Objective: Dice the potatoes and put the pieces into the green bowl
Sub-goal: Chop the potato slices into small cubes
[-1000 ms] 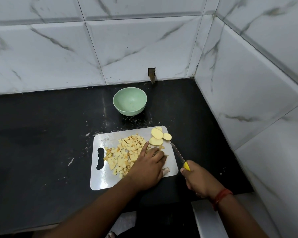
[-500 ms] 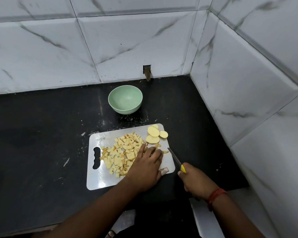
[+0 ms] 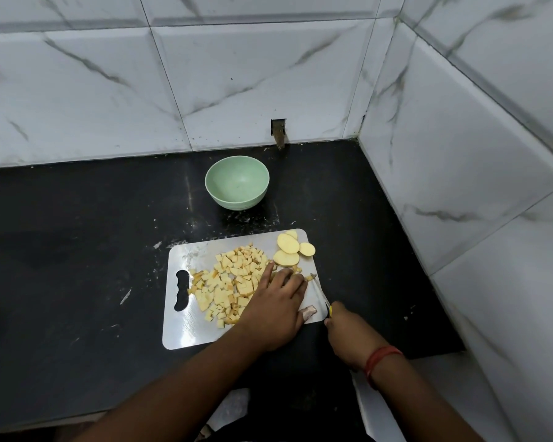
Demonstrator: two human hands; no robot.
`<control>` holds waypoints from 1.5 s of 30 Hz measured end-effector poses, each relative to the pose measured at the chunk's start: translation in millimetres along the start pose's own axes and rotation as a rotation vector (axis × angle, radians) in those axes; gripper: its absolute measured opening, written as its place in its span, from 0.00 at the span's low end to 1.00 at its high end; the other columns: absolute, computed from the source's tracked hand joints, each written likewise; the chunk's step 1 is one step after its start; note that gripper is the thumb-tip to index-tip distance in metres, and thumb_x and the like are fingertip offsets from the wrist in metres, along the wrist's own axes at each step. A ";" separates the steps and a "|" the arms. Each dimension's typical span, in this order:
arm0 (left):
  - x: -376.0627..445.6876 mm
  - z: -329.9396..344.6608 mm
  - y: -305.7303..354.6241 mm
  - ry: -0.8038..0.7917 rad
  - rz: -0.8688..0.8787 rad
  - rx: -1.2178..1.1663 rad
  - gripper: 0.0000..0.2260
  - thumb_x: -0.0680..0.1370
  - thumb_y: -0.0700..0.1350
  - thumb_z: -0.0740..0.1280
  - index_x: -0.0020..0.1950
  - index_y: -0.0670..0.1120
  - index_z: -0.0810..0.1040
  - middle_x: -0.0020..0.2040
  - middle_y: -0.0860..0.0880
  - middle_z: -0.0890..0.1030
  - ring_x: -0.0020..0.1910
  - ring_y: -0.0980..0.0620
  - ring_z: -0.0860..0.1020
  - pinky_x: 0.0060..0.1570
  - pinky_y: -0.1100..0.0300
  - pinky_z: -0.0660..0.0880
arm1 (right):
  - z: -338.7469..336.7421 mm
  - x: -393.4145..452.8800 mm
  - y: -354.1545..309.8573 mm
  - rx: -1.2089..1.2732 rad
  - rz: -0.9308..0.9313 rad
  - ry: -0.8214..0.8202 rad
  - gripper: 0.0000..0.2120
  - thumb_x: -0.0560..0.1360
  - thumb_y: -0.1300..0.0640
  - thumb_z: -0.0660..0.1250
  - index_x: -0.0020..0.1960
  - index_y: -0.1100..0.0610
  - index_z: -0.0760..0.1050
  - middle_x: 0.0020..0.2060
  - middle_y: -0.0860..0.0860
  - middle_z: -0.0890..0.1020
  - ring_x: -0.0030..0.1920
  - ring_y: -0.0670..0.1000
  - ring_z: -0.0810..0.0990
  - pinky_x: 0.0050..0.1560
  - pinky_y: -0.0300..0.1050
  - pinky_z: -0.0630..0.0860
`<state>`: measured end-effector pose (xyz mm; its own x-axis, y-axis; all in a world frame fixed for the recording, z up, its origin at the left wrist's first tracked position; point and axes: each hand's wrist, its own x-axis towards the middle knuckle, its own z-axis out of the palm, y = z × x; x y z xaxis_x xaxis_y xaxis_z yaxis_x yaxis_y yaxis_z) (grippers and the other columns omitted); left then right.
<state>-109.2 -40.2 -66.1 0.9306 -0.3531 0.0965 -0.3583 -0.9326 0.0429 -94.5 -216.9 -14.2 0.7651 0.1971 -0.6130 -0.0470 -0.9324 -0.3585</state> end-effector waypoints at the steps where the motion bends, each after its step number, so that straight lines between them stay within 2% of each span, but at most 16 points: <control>1: 0.2 0.2 0.3 0.003 0.001 -0.001 0.29 0.83 0.61 0.53 0.73 0.43 0.74 0.67 0.47 0.75 0.71 0.43 0.69 0.77 0.38 0.55 | 2.0 -0.4 0.2 -0.002 0.001 -0.002 0.04 0.81 0.58 0.55 0.48 0.55 0.60 0.42 0.53 0.73 0.43 0.54 0.74 0.43 0.42 0.67; 6: 0.8 0.2 1.3 -0.005 -0.001 0.004 0.29 0.82 0.60 0.52 0.73 0.42 0.73 0.68 0.46 0.74 0.71 0.43 0.68 0.78 0.39 0.53 | 6.8 -11.7 6.7 -0.015 0.002 -0.017 0.03 0.82 0.57 0.55 0.52 0.57 0.62 0.47 0.57 0.77 0.51 0.56 0.79 0.44 0.43 0.68; 9: 0.0 0.7 2.0 -0.013 -0.004 0.002 0.30 0.83 0.61 0.52 0.74 0.42 0.73 0.68 0.46 0.74 0.71 0.43 0.68 0.78 0.38 0.53 | 7.0 -18.2 9.9 -0.023 -0.002 -0.023 0.12 0.82 0.57 0.55 0.64 0.60 0.63 0.56 0.60 0.78 0.56 0.57 0.79 0.47 0.42 0.68; 10: -0.2 0.8 2.4 -0.013 -0.007 0.001 0.30 0.83 0.61 0.51 0.74 0.42 0.73 0.69 0.46 0.73 0.71 0.43 0.67 0.78 0.38 0.53 | 6.8 -19.5 10.6 -0.019 -0.002 -0.022 0.13 0.82 0.57 0.55 0.65 0.60 0.63 0.57 0.61 0.78 0.57 0.58 0.79 0.48 0.42 0.68; 13: -0.2 2.1 3.9 0.002 -0.010 -0.001 0.29 0.82 0.61 0.52 0.73 0.42 0.73 0.68 0.47 0.73 0.71 0.43 0.68 0.77 0.37 0.54 | 3.4 -22.5 9.4 -0.012 0.000 0.012 0.07 0.83 0.55 0.55 0.57 0.58 0.65 0.55 0.60 0.79 0.54 0.57 0.79 0.46 0.42 0.68; 16: -1.0 4.6 3.3 0.005 -0.021 -0.019 0.29 0.82 0.61 0.53 0.74 0.42 0.73 0.69 0.47 0.73 0.71 0.43 0.67 0.77 0.38 0.54 | -0.2 -18.7 4.2 -0.007 -0.012 0.069 0.05 0.82 0.55 0.55 0.51 0.56 0.63 0.52 0.60 0.80 0.51 0.57 0.80 0.44 0.43 0.69; 27: -0.8 6.0 4.2 -0.005 -0.036 -0.022 0.30 0.82 0.61 0.52 0.75 0.43 0.72 0.69 0.47 0.72 0.71 0.43 0.68 0.77 0.37 0.54 | 6.3 -1.4 -8.1 -0.026 -0.002 0.040 0.02 0.80 0.61 0.55 0.50 0.57 0.62 0.55 0.62 0.78 0.54 0.60 0.79 0.45 0.43 0.67; 32: -0.6 4.7 6.8 -0.004 -0.045 -0.003 0.30 0.82 0.61 0.50 0.74 0.43 0.73 0.68 0.46 0.74 0.71 0.43 0.68 0.77 0.37 0.56 | 13.9 -10.4 1.3 -0.009 -0.012 0.035 0.03 0.81 0.59 0.55 0.49 0.56 0.61 0.52 0.60 0.79 0.51 0.59 0.79 0.43 0.43 0.67; 34: -1.0 5.4 6.2 -0.008 -0.044 0.001 0.30 0.82 0.61 0.50 0.74 0.43 0.73 0.69 0.47 0.73 0.71 0.43 0.67 0.77 0.37 0.55 | 15.2 -16.0 6.6 -0.006 -0.008 0.022 0.03 0.81 0.58 0.55 0.53 0.57 0.63 0.52 0.59 0.80 0.51 0.57 0.80 0.43 0.43 0.67; 36: -1.5 6.2 5.2 -0.014 -0.042 -0.006 0.30 0.83 0.61 0.51 0.74 0.43 0.72 0.69 0.48 0.72 0.72 0.44 0.66 0.77 0.37 0.54 | 15.2 -18.8 10.0 -0.006 -0.010 0.021 0.07 0.82 0.58 0.55 0.58 0.59 0.65 0.52 0.59 0.80 0.52 0.57 0.80 0.44 0.43 0.67; 41: -7.6 8.4 -2.1 0.032 -0.006 -0.030 0.28 0.83 0.60 0.53 0.74 0.43 0.73 0.70 0.49 0.73 0.72 0.46 0.68 0.77 0.39 0.56 | 9.3 -18.6 5.8 0.034 -0.037 0.111 0.05 0.82 0.55 0.55 0.50 0.56 0.63 0.49 0.59 0.80 0.49 0.58 0.80 0.45 0.46 0.72; 45: -10.7 7.2 -5.8 0.044 0.010 -0.015 0.28 0.82 0.60 0.55 0.74 0.44 0.73 0.71 0.49 0.73 0.72 0.46 0.68 0.77 0.41 0.53 | 7.4 -14.4 -0.1 0.021 -0.045 0.099 0.04 0.82 0.55 0.54 0.51 0.56 0.63 0.50 0.59 0.80 0.49 0.57 0.80 0.44 0.45 0.72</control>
<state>-116.6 -31.5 -74.5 0.9230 -0.3584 0.1404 -0.3689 -0.9277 0.0570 -110.2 -217.4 -10.6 0.8263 0.2068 -0.5238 -0.0235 -0.9166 -0.3991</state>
